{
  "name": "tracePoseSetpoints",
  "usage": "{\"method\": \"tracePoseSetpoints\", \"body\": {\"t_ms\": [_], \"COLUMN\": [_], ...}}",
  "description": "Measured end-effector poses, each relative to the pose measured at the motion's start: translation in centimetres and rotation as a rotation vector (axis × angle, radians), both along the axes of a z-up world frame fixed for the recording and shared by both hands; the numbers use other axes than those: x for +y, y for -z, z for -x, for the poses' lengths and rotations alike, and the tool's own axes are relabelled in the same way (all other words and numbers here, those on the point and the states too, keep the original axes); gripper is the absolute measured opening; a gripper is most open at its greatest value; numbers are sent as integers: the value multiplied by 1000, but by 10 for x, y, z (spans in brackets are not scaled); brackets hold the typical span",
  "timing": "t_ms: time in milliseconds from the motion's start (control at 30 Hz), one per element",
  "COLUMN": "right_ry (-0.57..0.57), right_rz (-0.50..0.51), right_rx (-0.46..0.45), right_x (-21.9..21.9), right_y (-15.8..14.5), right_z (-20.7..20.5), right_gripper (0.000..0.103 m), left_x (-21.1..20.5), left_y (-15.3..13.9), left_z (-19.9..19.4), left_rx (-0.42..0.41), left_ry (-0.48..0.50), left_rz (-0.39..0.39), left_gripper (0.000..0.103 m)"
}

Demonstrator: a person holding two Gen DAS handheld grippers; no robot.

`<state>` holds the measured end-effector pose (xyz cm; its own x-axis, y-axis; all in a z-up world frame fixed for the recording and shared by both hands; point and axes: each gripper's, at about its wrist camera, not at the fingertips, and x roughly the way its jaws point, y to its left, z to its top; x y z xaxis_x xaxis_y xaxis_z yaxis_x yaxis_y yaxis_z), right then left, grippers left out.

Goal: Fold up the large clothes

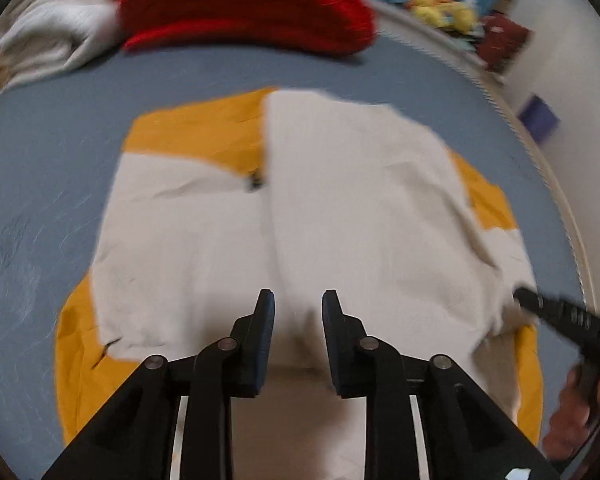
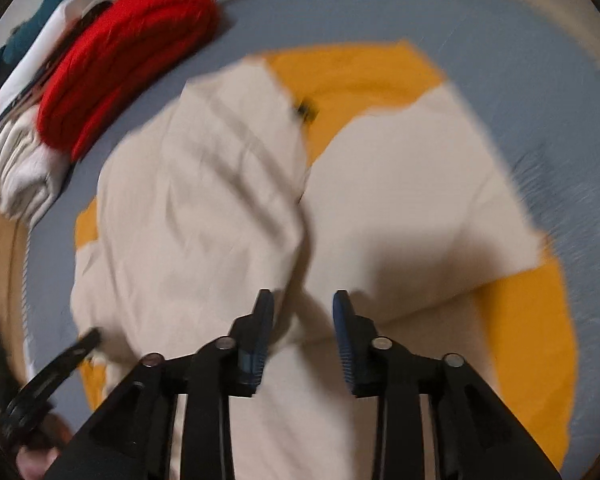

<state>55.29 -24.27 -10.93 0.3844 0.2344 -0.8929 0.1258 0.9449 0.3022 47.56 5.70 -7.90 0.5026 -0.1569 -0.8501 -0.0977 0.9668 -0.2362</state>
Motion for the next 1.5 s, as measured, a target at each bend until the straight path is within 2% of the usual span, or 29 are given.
{"method": "tracePoseSetpoints", "body": {"t_ms": [100,200,267,333,400,467,533,567,600,633,667,767,833,900,1067,1133,1233,1300,1400,1500], "right_ry": [-21,-121,-121,-104,-82,-48,-18,-16,-25,-35,-46,-59,-63,-71,-105,-131,-168,-174,-127,-127], "right_rz": [-19,-102,-133,-151,-168,-149,-173,-170,-147,-123,-100,-59,-32,-2,38,66,96,76,26,35], "right_rx": [-131,-190,-158,-72,35,96,115,113,99,84,66,23,-31,-139,-412,-517,-619,-653,-641,-647], "right_x": [-6,-3,-4,-3,-9,-18,-24,-26,-24,-22,-19,-14,-8,-8,-13,-15,-18,-28,-53,-78], "right_y": [-19,-21,-10,9,36,53,59,57,52,48,43,28,12,-18,-97,-130,-167,-186,-202,-210], "right_z": [-2,-8,-13,-17,-21,-22,-24,-24,-24,-24,-22,-19,-13,-5,34,59,97,129,184,237], "right_gripper": [33,33,33,33,33,33,33,33,33,33,33,33,33,33,33,33,33,33,33,33], "left_x": [-32,-57,-57,-49,-40,-21,-5,2,11,13,15,18,19,19,29,21,14,21,40,52], "left_y": [19,50,72,69,53,40,44,52,68,75,74,43,9,-22,-80,-101,-131,-146,-158,-149], "left_z": [-1,2,6,6,5,9,7,6,5,6,7,13,20,32,67,94,138,175,226,285], "left_rx": [26,113,195,207,179,112,107,135,210,249,246,172,69,-20,-173,-242,-341,-381,-395,-370], "left_ry": [112,192,185,156,150,118,70,53,28,15,2,16,24,16,35,72,104,87,38,23], "left_rz": [78,86,67,103,118,84,46,46,52,76,99,109,80,73,42,7,-79,-120,-59,-31], "left_gripper": [22,22,22,22,22,22,22,22,22,22,22,21,21,21,21,21,21,21,21,18]}}
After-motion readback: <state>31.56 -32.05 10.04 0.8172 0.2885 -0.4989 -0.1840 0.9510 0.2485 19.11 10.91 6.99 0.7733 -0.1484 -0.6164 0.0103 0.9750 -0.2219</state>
